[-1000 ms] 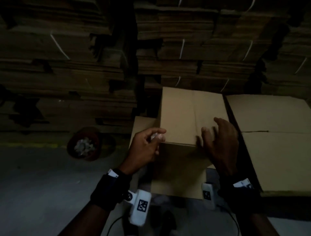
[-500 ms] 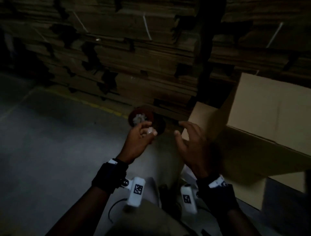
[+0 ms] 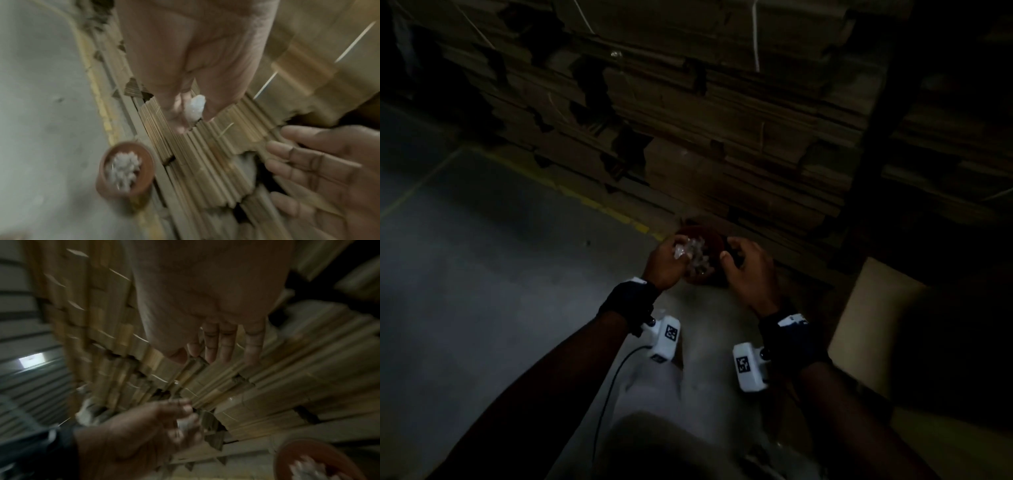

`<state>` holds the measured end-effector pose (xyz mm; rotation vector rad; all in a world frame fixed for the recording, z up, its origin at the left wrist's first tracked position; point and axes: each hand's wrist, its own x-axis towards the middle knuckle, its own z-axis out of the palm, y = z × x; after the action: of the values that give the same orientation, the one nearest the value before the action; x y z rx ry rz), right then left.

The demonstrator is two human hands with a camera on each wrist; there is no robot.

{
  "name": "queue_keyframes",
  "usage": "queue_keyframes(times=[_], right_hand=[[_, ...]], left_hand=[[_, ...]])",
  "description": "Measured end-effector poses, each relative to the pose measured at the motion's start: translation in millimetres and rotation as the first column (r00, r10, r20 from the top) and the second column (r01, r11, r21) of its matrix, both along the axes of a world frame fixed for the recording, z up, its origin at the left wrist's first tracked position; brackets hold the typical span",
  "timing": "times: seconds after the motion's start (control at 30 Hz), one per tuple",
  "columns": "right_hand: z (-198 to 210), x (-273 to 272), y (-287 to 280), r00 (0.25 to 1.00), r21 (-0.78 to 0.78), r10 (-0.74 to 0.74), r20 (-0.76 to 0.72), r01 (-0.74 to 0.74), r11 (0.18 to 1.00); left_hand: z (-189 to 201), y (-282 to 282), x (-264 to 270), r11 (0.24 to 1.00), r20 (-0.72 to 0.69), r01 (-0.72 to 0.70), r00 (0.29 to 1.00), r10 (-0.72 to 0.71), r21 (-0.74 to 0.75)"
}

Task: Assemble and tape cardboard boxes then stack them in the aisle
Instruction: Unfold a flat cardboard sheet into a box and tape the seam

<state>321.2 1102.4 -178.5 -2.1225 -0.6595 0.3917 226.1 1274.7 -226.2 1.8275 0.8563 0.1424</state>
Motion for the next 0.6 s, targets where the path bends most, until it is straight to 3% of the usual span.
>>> queue_keyframes(times=[0.17,0.3,0.6], right_hand=[[-47,42,74,0.996,-0.012,-0.058,-0.064,0.057,0.998],[-58,62,102,0.985,-0.035,-0.133,-0.106,0.13,0.991],[-50,66,105,0.971,-0.011,-0.189,-0.144,0.189,0.982]], left_hand=[[-24,80,67,0.984,-0.092,0.166,0.981,-0.172,-0.07],[-42,123,88,0.956,-0.144,0.269,0.948,-0.284,-0.117],[-23,128,91,0.973,-0.012,0.22,0.975,-0.221,-0.064]])
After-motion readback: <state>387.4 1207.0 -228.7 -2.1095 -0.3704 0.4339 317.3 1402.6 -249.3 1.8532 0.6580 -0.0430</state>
